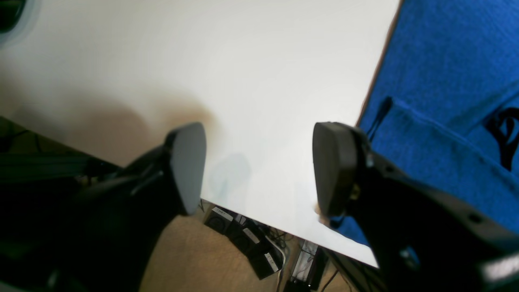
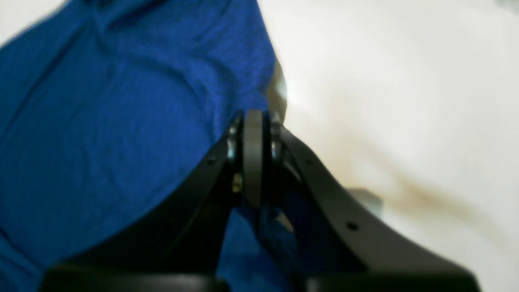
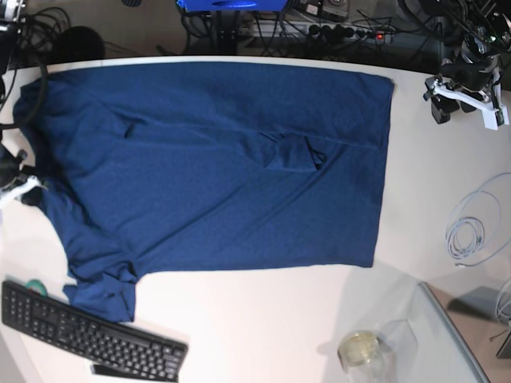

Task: Layout the t-shirt on the table in an organized manner, then fold the t-shirt properly
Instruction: 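Move the right gripper down along the shirt's side edge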

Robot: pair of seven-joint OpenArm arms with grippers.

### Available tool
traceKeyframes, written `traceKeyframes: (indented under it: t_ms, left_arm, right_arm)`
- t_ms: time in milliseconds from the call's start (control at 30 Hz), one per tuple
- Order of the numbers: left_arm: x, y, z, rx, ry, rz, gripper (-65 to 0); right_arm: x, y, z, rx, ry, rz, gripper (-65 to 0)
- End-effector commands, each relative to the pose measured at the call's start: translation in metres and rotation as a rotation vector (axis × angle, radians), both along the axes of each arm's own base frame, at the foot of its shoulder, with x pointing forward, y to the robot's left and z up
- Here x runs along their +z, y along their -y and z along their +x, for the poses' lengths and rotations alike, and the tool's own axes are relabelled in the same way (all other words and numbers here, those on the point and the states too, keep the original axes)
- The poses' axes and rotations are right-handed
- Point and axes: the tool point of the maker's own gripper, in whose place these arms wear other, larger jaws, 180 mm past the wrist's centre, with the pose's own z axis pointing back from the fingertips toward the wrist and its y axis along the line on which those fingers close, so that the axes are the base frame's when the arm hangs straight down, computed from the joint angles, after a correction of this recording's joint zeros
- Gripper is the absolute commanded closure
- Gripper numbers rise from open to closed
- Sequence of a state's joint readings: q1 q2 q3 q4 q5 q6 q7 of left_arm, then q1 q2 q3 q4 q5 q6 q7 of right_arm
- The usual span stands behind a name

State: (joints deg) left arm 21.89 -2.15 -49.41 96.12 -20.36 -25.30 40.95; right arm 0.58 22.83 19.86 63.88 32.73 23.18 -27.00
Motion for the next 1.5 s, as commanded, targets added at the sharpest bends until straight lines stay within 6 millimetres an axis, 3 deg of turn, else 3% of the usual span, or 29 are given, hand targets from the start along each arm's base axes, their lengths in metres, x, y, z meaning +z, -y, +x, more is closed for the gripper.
traceKeyframes:
  t_ms: [0,167,267,333,433,500,600,667,733,833,933,1033,1200,1400,1467]
  left_arm:
    - [0.010,-0.005,0.006,-0.003,0.034,0.020,-39.3]
    - [0.011,-0.005,0.007,-0.003,0.037,0.020,-39.3]
    - [0.011,-0.005,0.008,-0.003,0.039,0.020,-39.3]
    - [0.011,-0.005,0.008,-0.003,0.039,0.020,-39.3]
    - [0.010,-0.005,0.006,-0.003,0.034,0.020,-39.3]
    - [0.010,-0.005,0.005,-0.003,0.032,0.020,-39.3]
    - [0.009,-0.005,0.005,-0.003,0.030,0.020,-39.3]
    - [0.009,-0.005,0.005,-0.003,0.030,0.020,-39.3]
    - [0.009,-0.005,0.005,-0.003,0.030,0.020,-39.3]
    - [0.010,-0.006,0.004,0.000,0.031,0.021,-39.3]
    - [0.010,-0.007,0.003,0.003,0.029,0.022,-39.3]
    - [0.007,-0.008,-0.004,0.002,0.011,0.023,-39.3]
    - [0.006,-0.008,-0.006,0.003,0.006,0.025,-39.3]
    - [0.006,-0.008,-0.006,0.003,0.006,0.025,-39.3]
    - [0.006,-0.007,-0.005,0.000,0.008,0.023,-39.3]
  right_arm:
    - [0.022,0.006,0.011,-0.001,0.064,-0.014,0.0]
    - [0.027,-0.014,-0.014,0.029,0.023,-0.005,0.0]
    - [0.018,-0.022,-0.029,-0.013,0.006,0.040,-0.5]
    - [0.013,-0.025,-0.035,-0.033,-0.003,0.061,-8.7]
    - [0.007,-0.029,-0.042,-0.046,-0.014,0.076,-27.6]
    - [0.014,-0.028,-0.039,-0.038,0.003,0.064,-32.1]
    - [0.036,-0.028,-0.015,-0.021,0.071,0.045,-30.2]
    - [0.045,-0.016,0.006,-0.024,0.090,0.009,-30.6]
    - [0.037,-0.016,0.029,-0.010,0.055,-0.008,-30.6]
    - [0.009,-0.017,0.053,0.013,-0.061,-0.034,-30.6]
    - [-0.009,-0.016,0.068,0.012,-0.102,-0.058,-30.8]
    - [-0.025,-0.018,0.073,0.004,-0.107,-0.062,-30.8]
    - [-0.047,-0.021,0.063,0.008,-0.147,-0.061,-30.6]
    - [-0.051,-0.023,0.060,0.006,-0.150,-0.053,-29.7]
    - [-0.051,-0.023,0.060,0.006,-0.150,-0.053,-25.8]
